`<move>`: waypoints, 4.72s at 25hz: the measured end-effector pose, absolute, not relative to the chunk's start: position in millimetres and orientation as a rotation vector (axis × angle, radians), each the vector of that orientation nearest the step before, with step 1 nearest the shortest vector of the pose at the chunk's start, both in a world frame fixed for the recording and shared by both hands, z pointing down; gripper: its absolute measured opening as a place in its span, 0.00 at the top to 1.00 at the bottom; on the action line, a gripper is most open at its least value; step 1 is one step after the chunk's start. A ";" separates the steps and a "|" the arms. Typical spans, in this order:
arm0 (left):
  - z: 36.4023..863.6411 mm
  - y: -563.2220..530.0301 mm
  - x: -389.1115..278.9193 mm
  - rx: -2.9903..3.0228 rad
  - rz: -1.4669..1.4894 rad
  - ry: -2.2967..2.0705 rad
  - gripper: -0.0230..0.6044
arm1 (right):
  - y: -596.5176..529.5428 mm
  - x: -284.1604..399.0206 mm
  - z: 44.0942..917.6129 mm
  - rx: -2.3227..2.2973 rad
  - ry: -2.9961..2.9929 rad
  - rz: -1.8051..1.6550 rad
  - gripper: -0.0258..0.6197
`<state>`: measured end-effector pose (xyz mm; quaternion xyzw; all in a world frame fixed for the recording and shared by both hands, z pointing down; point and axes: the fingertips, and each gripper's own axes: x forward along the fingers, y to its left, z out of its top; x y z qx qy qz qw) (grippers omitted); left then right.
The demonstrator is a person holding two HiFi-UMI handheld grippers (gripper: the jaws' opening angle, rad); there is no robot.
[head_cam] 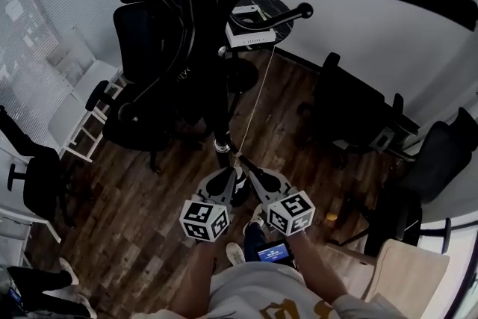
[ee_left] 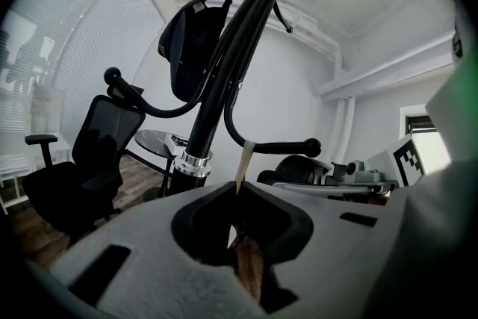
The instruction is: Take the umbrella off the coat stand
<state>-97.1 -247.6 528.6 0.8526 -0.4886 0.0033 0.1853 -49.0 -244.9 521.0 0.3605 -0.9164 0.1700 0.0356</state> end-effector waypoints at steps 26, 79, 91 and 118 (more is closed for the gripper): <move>537.4 -270.6 -84.4 2.431 0.042 -1.304 0.89 | -264.1 -55.6 533.4 1.066 -2.796 0.506 0.94; 529.9 -264.6 -115.7 2.346 -0.065 -1.196 0.92 | -268.0 -87.9 523.8 0.979 -2.976 0.492 0.83; 530.2 -265.2 -115.1 2.348 -0.057 -1.185 0.92 | -273.5 -93.1 538.5 1.019 -2.893 0.568 0.93; 511.0 -268.3 -104.6 2.322 -0.196 -1.094 0.93 | -274.2 -69.7 519.3 1.134 -2.891 0.697 0.94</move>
